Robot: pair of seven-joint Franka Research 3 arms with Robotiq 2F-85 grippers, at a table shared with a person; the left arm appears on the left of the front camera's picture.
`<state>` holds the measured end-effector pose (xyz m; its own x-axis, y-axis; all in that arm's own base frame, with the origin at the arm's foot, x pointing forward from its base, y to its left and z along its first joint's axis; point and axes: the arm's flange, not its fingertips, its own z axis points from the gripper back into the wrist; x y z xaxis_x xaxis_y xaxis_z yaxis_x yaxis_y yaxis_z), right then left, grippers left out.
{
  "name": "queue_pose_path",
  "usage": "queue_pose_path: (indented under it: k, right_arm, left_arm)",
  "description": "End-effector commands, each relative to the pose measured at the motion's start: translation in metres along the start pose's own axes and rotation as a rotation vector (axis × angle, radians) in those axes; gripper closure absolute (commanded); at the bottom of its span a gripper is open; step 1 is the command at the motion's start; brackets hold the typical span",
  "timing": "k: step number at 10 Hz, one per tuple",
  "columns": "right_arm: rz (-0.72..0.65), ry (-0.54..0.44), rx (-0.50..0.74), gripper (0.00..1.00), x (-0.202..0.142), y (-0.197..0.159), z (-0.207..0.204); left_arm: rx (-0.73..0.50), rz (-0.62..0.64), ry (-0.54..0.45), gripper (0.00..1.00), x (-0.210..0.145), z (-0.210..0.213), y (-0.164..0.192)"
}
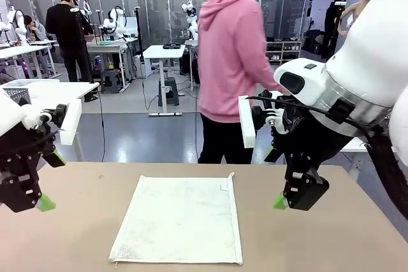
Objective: Fold the towels and place them in the basket.
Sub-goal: When a person lays out a Towel with hook on the table, fold it in half twice.
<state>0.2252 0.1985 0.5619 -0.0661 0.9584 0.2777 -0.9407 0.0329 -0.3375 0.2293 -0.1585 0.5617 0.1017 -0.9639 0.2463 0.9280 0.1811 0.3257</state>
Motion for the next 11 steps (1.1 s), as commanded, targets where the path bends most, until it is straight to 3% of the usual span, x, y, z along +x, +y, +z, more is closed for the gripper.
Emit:
queue_pose_path:
  k: [1,5,7,11]
  right_arm:
    - [0.013,-0.019,-0.009,0.0,0.003,0.004,0.007]
    - [0.007,-0.008,-0.015,0.0,0.002,0.003,0.006]
    - [-0.007,-0.017,0.096,0.0,0.005,0.002,-0.049]
    - [-0.073,0.085,0.149,0.0,0.002,0.006,-0.126]
  left_arm:
    - [-0.008,-0.007,0.01,0.0,0.002,-0.002,-0.003]
    - [-0.002,-0.001,0.003,0.0,0.0,0.0,-0.001]
    - [-0.101,-0.027,-0.047,0.0,-0.001,-0.048,0.01]
    - [-0.177,-0.015,0.059,0.0,-0.004,-0.126,0.002]
